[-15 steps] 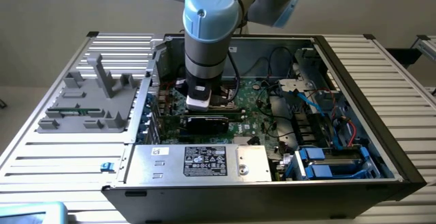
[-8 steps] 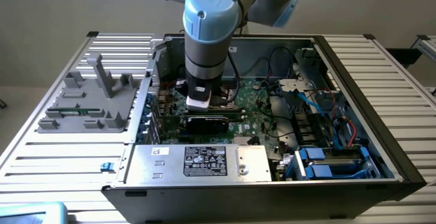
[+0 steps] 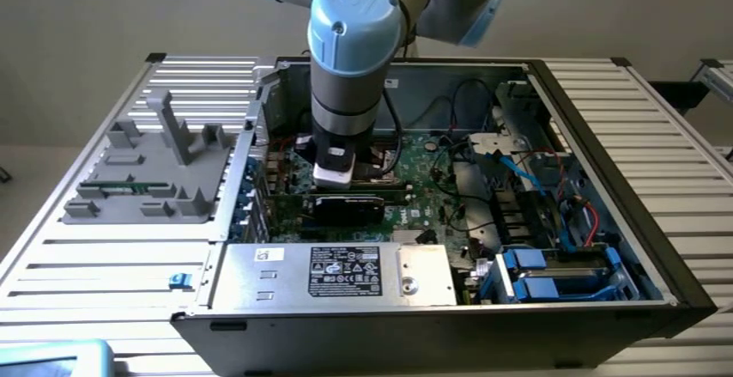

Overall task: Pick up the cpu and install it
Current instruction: 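Install the second cpu locking lever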

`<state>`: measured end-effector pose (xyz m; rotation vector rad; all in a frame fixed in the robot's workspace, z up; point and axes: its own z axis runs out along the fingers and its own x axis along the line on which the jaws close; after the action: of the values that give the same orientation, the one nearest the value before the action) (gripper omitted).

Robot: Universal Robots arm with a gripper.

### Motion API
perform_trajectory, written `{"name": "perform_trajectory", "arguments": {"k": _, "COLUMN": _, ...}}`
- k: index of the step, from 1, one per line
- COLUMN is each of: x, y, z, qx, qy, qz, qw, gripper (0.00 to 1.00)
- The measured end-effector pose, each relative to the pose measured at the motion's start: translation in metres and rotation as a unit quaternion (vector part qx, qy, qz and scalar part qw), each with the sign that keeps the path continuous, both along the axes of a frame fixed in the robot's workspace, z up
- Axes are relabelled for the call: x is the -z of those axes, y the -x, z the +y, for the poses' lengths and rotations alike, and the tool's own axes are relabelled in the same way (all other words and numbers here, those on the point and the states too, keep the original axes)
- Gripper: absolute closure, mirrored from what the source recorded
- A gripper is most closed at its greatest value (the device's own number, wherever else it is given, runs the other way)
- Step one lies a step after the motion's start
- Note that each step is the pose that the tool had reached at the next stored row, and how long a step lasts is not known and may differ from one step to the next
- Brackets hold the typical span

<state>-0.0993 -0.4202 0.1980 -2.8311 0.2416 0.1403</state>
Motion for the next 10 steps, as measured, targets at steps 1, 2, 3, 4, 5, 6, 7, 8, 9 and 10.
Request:
{"name": "perform_trajectory", "arguments": {"k": 1, "x": 0.0004, "y": 0.0000, "z": 0.0000, "qx": 0.000, "qy": -0.0006, "qz": 0.0000, "qw": 1.0000, "gripper": 0.89}}
{"name": "perform_trajectory", "arguments": {"k": 2, "x": 0.0007, "y": 0.0000, "z": 0.0000, "qx": 0.000, "qy": -0.0013, "qz": -0.0001, "qw": 1.0000, "gripper": 0.89}}
{"name": "perform_trajectory", "arguments": {"k": 3, "x": 0.0011, "y": 0.0000, "z": 0.0000, "qx": 0.000, "qy": -0.0019, "qz": -0.0001, "qw": 1.0000, "gripper": 0.89}}
{"name": "perform_trajectory", "arguments": {"k": 4, "x": 0.0015, "y": 0.0000, "z": 0.0000, "qx": 0.000, "qy": -0.0024, "qz": -0.0001, "qw": 1.0000, "gripper": 0.89}}
{"name": "perform_trajectory", "arguments": {"k": 5, "x": 0.0018, "y": 0.0000, "z": 0.0000, "qx": 0.000, "qy": -0.0028, "qz": -0.0001, "qw": 1.0000, "gripper": 0.89}}
{"name": "perform_trajectory", "arguments": {"k": 6, "x": 0.0021, "y": 0.0000, "z": 0.0000, "qx": 0.000, "qy": -0.0032, "qz": 0.0000, "qw": 1.0000, "gripper": 0.89}}
{"name": "perform_trajectory", "arguments": {"k": 7, "x": 0.0025, "y": 0.0000, "z": 0.0000, "qx": 0.000, "qy": -0.0036, "qz": 0.0000, "qw": 1.0000, "gripper": 0.89}}
{"name": "perform_trajectory", "arguments": {"k": 8, "x": 0.0028, "y": 0.0000, "z": 0.0000, "qx": 0.000, "qy": -0.0043, "qz": 0.0000, "qw": 1.0000, "gripper": 0.89}}
{"name": "perform_trajectory", "arguments": {"k": 9, "x": 0.0031, "y": 0.0000, "z": 0.0000, "qx": 0.000, "qy": -0.0051, "qz": -0.0001, "qw": 1.0000, "gripper": 0.89}}
{"name": "perform_trajectory", "arguments": {"k": 10, "x": 0.0033, "y": 0.0000, "z": 0.0001, "qx": 0.000, "qy": -0.0056, "qz": -0.0001, "qw": 1.0000, "gripper": 0.89}}
